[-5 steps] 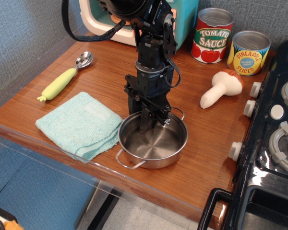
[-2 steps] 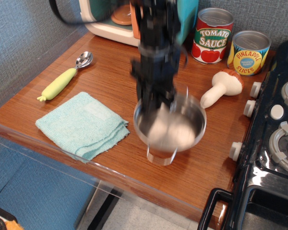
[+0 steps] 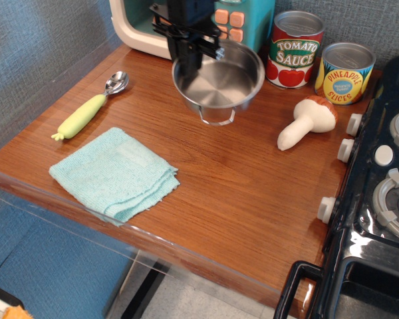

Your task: Pick up the bowl and put it to the right of the spoon in front of the microwave.

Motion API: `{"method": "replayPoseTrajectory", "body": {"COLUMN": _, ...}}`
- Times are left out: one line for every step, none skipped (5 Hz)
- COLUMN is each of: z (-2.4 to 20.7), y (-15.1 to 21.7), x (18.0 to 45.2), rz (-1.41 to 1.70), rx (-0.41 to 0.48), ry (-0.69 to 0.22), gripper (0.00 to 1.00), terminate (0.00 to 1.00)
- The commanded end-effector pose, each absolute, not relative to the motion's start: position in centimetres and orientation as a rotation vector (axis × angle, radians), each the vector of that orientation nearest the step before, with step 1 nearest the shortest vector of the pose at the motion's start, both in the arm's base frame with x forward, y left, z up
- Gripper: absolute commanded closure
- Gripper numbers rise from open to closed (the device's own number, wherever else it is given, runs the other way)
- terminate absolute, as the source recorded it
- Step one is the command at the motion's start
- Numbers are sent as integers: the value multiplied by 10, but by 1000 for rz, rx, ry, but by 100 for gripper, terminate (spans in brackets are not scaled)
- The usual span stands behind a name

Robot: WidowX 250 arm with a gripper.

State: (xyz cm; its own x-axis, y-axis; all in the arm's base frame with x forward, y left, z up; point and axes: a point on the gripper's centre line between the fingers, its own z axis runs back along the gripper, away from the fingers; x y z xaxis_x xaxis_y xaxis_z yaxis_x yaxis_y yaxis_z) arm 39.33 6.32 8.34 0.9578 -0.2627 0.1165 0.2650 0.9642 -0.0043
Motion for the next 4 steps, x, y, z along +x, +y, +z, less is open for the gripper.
{"method": "replayPoseTrajectory", "body": {"z": 81, "y": 107, "x": 400, "rz": -218, "rx": 27, "ry": -73, "gripper": 100, "terminate": 0}}
{"method": "replayPoseTrajectory", "body": {"z": 71, "y": 119, "x": 393, "rz": -188, "rx": 48, "ry": -44, "gripper": 100, "terminate": 0}}
{"method": "replayPoseTrajectory", "body": {"z": 54, "y": 129, "x": 392, "rz": -162, "rx": 52, "ry": -31, "gripper": 100, "terminate": 0}}
{"method": "replayPoseTrajectory", "body": {"z": 50, "y": 132, "x": 396, "rz": -150, "rx": 66, "ry": -33, "gripper": 100, "terminate": 0}}
